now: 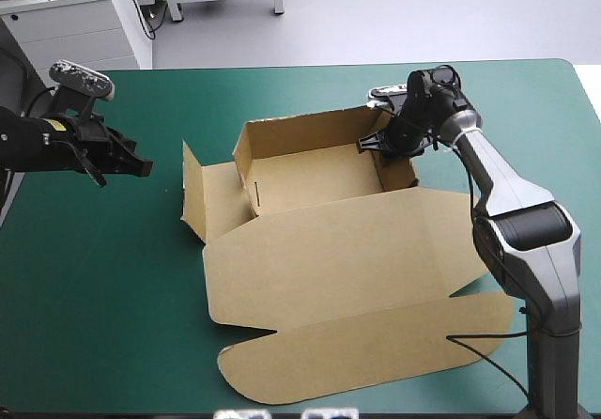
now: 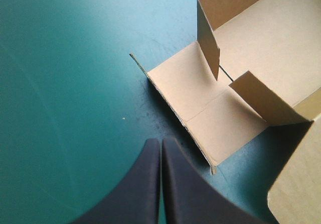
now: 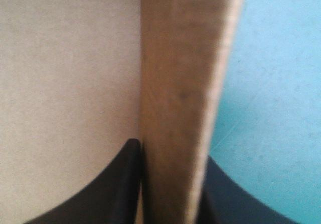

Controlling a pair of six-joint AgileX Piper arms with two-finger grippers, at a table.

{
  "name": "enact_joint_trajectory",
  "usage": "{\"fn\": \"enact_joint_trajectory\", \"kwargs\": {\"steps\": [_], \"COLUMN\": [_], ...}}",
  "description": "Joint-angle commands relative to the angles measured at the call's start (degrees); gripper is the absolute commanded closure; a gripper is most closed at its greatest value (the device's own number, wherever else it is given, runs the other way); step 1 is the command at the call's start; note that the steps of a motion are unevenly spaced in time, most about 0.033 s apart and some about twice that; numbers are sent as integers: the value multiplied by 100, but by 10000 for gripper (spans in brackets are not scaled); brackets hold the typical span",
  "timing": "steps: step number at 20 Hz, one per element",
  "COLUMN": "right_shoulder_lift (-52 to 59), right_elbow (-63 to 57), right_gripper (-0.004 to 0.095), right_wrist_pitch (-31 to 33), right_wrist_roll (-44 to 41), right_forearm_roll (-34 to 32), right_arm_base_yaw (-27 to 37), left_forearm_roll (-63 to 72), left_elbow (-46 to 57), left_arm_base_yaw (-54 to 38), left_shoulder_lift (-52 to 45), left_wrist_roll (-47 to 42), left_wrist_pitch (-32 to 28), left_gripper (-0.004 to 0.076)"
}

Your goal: Fold the box

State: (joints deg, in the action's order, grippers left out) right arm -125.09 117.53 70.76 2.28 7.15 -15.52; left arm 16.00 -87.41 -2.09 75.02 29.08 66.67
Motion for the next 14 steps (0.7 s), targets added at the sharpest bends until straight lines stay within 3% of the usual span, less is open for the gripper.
{"fn": "enact_joint_trajectory", "kwargs": {"steps": [1,9,14], "right_shoulder_lift": [343,1397,2348], "right_elbow": [152,152,152], "right_gripper": [914,927,927], "right_wrist_pitch": [71,71,71], "right_wrist_roll": [17,290,361], "right_forearm_roll": [83,71,71], "right_arm_base_yaw": [13,55,486], "left_forearm_roll": [159,83,-228], "left_elbow": [-134,-134,-134], "left_arm_base_yaw": [-3,-3,-3], "left_shoulder_lift": [-169,-40,-40], "left_wrist_roll": [-73,-73,-320], "left_wrist_pitch": [-239,-313,-686], "left_gripper": [731,731,731]}}
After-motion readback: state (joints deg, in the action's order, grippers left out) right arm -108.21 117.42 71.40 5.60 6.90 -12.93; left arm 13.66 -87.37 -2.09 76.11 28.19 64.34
